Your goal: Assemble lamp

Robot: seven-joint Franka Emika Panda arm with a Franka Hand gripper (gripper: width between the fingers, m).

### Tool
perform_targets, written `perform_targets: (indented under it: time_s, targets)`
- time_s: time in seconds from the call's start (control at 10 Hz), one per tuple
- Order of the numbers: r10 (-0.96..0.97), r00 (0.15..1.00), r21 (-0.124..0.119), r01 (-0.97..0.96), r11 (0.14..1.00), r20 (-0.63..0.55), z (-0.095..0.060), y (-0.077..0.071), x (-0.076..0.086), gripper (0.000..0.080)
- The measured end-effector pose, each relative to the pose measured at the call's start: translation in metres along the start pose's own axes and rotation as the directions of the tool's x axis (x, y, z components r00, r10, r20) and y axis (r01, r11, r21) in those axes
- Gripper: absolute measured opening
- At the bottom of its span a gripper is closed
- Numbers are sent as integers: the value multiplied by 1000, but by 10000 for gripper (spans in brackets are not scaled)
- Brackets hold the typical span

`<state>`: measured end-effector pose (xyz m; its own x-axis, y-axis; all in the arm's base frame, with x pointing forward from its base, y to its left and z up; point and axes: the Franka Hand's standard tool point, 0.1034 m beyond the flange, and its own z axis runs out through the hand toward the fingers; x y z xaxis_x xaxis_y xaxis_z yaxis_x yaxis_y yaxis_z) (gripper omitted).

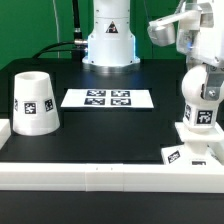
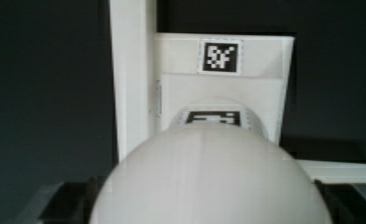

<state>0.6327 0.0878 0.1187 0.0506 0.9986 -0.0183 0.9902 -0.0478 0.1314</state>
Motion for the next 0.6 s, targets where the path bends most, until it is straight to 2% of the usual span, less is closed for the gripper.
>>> perform_targets:
  time_s: [0.1,0.3,0.4,0.5,0.6]
  targets:
    - [79,997,7,-79,997,1,0,0,0,577]
    - [330,944,11,-330,944,3,1,0,-1,577]
    - [395,919,16,-395,918,3,1,0,-2,577]
    - [514,858,32,-514,857,1,1,0,-2,577]
    - [579,815,35,-578,815,-2,1,0,-3,578]
